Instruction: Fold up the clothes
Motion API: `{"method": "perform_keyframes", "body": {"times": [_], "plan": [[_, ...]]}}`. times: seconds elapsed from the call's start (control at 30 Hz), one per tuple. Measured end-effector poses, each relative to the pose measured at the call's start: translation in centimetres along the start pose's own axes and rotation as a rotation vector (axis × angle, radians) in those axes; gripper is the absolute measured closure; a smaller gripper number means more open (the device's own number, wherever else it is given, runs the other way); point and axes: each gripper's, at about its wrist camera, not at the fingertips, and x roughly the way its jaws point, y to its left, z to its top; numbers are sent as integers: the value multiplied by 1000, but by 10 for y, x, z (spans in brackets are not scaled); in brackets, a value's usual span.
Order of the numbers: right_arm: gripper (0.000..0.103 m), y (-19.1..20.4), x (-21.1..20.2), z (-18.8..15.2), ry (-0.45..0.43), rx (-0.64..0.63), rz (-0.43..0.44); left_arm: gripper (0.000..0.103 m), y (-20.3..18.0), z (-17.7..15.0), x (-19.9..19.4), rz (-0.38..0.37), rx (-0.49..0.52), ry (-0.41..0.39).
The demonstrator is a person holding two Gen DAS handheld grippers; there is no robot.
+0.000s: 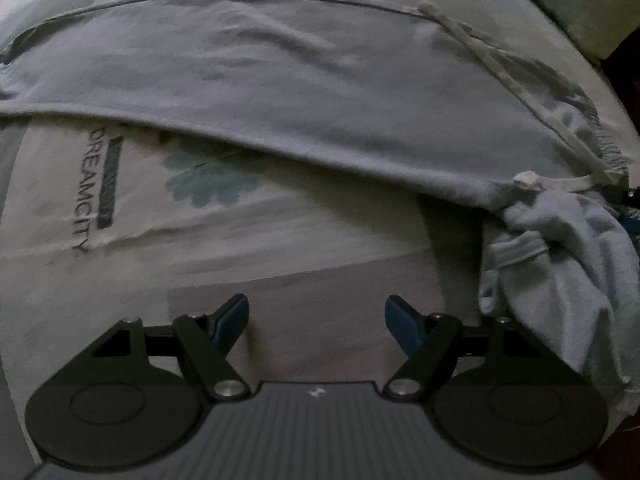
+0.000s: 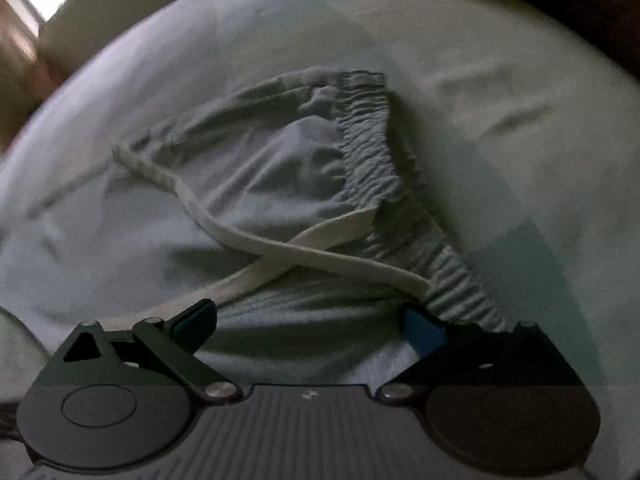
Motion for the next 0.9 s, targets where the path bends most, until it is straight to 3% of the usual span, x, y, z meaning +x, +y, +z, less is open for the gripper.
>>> {"method": "perform_keyframes", "body": {"times": [0.13, 0.27, 0.53, 0.67, 0.9], "plan": [[0, 11, -24, -1, 2, -51, -13, 27, -6, 4, -2, -8, -1, -2], [0, 39, -50, -19, 8, -144, 34, 27, -11, 6, -2, -6, 19, 5], [0, 123, -79, -93, 10, -591, -4, 27, -2, 3, -7, 28, 74, 13], [0, 158, -77, -127, 4, -787, -47, 27, 6, -5, -10, 64, 116, 10], [0, 209, -38, -164, 34, -1064, -200, 27, 28, -19, -20, 53, 64, -6]]}}
